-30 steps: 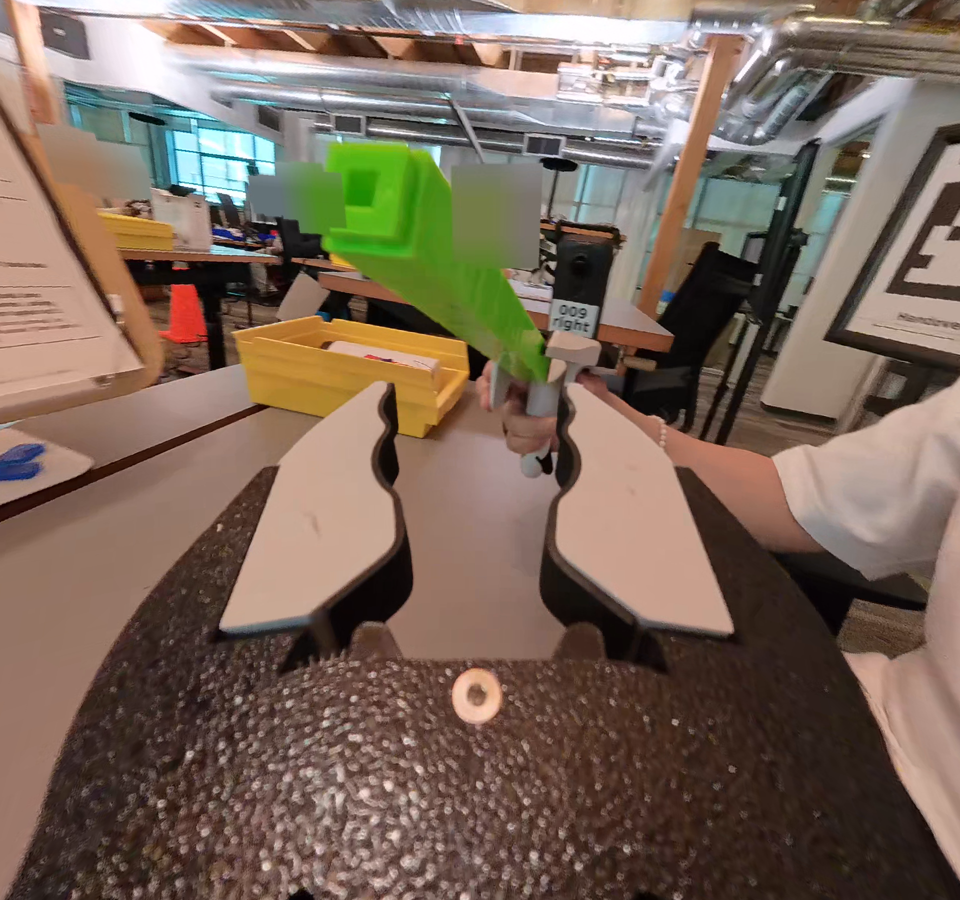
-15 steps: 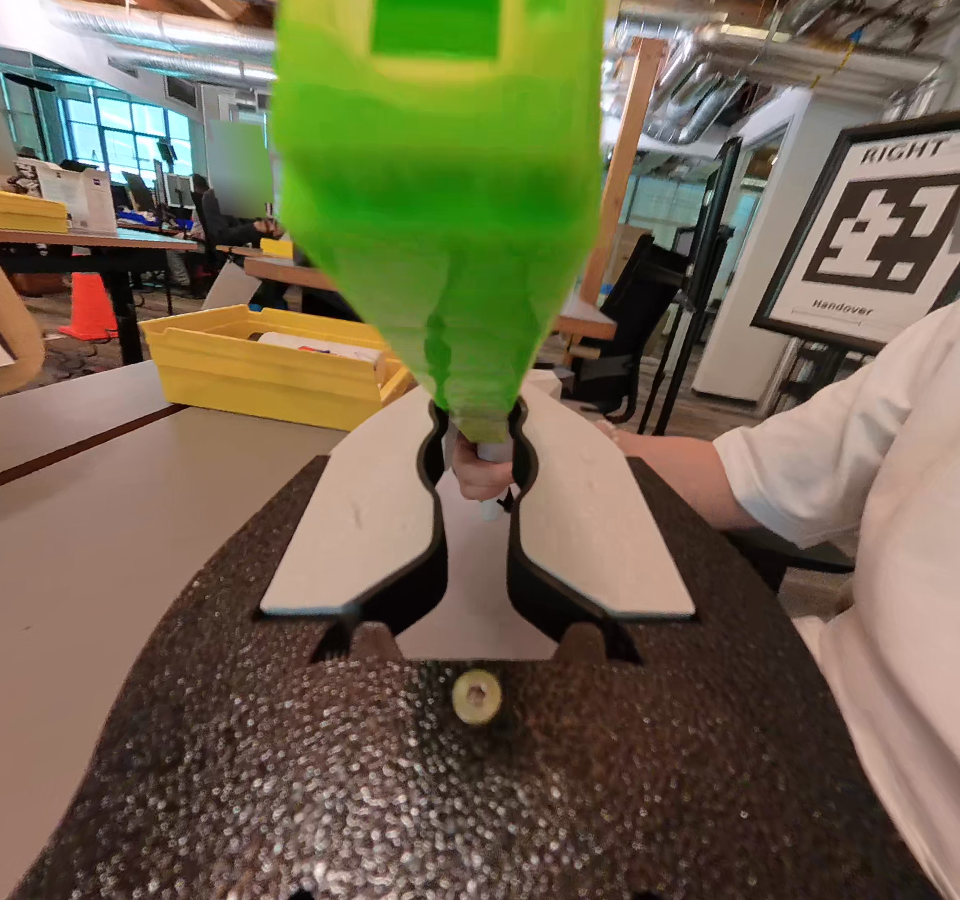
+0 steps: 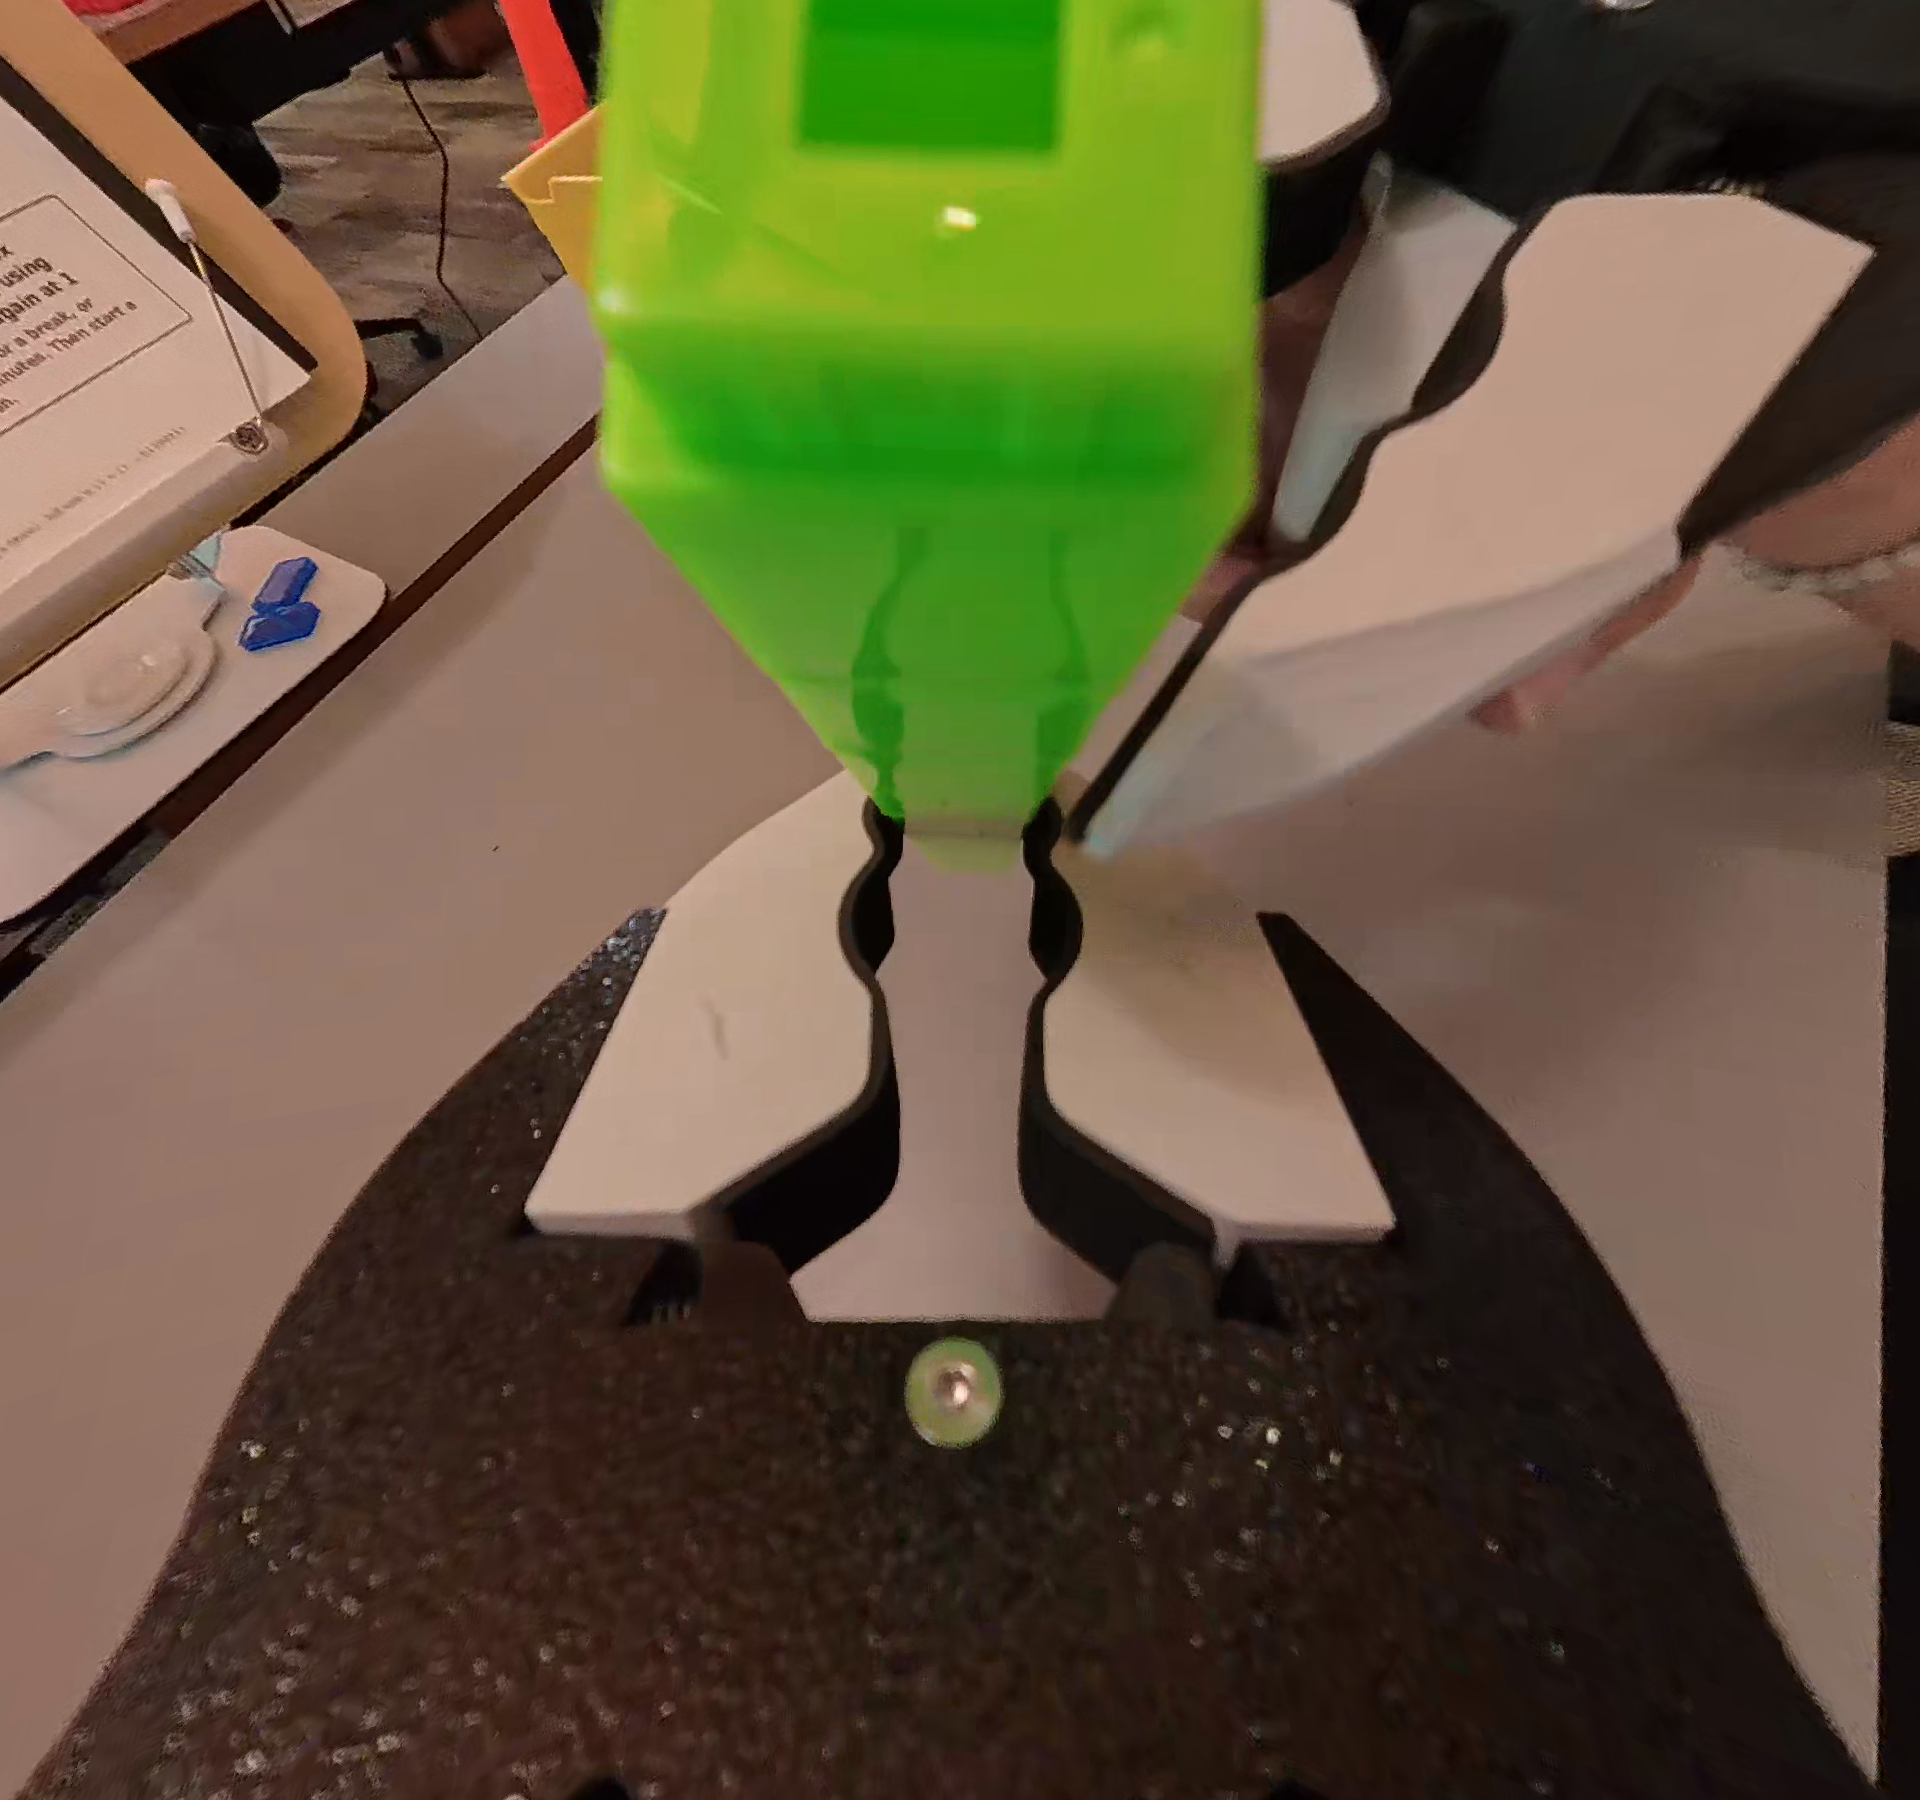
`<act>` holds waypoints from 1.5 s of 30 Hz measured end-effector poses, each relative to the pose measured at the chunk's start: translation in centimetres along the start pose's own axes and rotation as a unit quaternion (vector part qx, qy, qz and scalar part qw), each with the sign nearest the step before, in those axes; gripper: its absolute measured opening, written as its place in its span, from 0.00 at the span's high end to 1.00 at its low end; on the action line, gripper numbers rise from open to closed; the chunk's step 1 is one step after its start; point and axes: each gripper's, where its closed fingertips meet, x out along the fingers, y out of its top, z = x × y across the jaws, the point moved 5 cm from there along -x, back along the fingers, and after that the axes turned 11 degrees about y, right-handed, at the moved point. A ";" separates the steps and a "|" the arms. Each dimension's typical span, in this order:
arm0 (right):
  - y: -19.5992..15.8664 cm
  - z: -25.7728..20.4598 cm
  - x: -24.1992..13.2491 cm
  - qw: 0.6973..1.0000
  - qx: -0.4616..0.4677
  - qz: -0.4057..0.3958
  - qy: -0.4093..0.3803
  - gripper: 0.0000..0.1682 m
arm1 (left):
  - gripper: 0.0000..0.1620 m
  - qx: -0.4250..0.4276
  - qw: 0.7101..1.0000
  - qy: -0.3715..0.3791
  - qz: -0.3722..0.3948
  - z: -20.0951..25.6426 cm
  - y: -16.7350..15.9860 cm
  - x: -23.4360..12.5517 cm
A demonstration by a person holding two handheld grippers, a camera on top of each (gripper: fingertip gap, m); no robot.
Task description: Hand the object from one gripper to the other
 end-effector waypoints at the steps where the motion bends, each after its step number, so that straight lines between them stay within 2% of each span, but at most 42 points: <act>1: -0.1 -0.1 0.2 1.000 -0.007 -0.013 -0.007 0.77 | 0.87 0.004 1.000 0.002 -0.004 0.2 0.0 0.2; 8: -0.6 -0.2 0.5 0.996 -0.059 -0.058 -0.024 0.83 | 0.87 -0.005 1.000 0.001 0.006 0.6 0.2 0.3; 11: 0.3 0.1 -0.1 0.998 -0.051 -0.029 -0.028 0.83 | 0.86 0.001 0.999 0.008 0.050 0.6 0.9 -0.1; 14: 1.4 0.4 -1.2 0.999 0.019 0.046 0.014 0.83 | 0.69 0.012 0.997 -0.018 0.077 1.1 1.3 -0.5; 16: 2.1 0.4 -2.0 0.989 0.073 0.112 0.061 0.83 | 0.62 0.015 0.994 -0.069 0.086 1.7 1.2 -0.7; 19: 2.7 -0.5 -2.7 0.963 0.125 0.171 0.168 0.83 | 0.64 0.015 0.974 -0.199 0.106 3.5 0.7 -1.6; 21: 2.7 -1.5 -2.9 0.948 0.116 0.190 0.228 0.83 | 0.66 0.004 0.956 -0.270 0.116 4.3 0.3 -2.2; 25: 2.8 -2.1 -3.4 0.916 0.138 0.236 0.294 0.83 | 0.78 -0.027 0.910 -0.392 0.131 5.6 -0.5 -3.3; 27: 3.2 -1.7 -3.9 0.905 0.152 0.265 0.296 0.83 | 0.84 -0.037 0.902 -0.410 0.132 5.6 -0.6 -3.4; 30: 2.7 -1.2 -3.9 0.919 0.147 0.246 0.270 0.83 | 0.85 -0.030 0.924 -0.367 0.109 5.1 -0.9 -2.0; 33: 2.2 0.2 -3.7 0.949 0.135 0.221 0.181 0.85 | 0.86 -0.038 0.956 -0.273 0.096 3.7 -1.2 -0.4; 35: 2.1 1.5 -4.1 0.967 0.113 0.207 0.099 0.81 | 0.86 -0.054 0.976 -0.193 0.080 2.1 -1.3 0.5; 37: 1.9 2.2 -4.3 0.982 0.081 0.166 0.042 0.72 | 0.86 -0.046 0.993 -0.089 0.055 0.4 -1.5 1.2; 38: 1.7 2.5 -4.2 0.988 0.063 0.141 0.014 0.71 | 0.86 -0.038 0.998 -0.038 0.044 -0.3 -1.5 1.4; 42: 1.3 3.7 -3.8 0.988 0.046 0.103 -0.109 0.67 | 0.86 0.021 0.991 0.134 0.007 -1.7 -1.4 1.6; 45: 0.7 4.0 -3.2 0.982 0.064 0.083 -0.156 0.68 | 0.86 0.089 0.973 0.213 0.006 -1.6 -0.9 1.5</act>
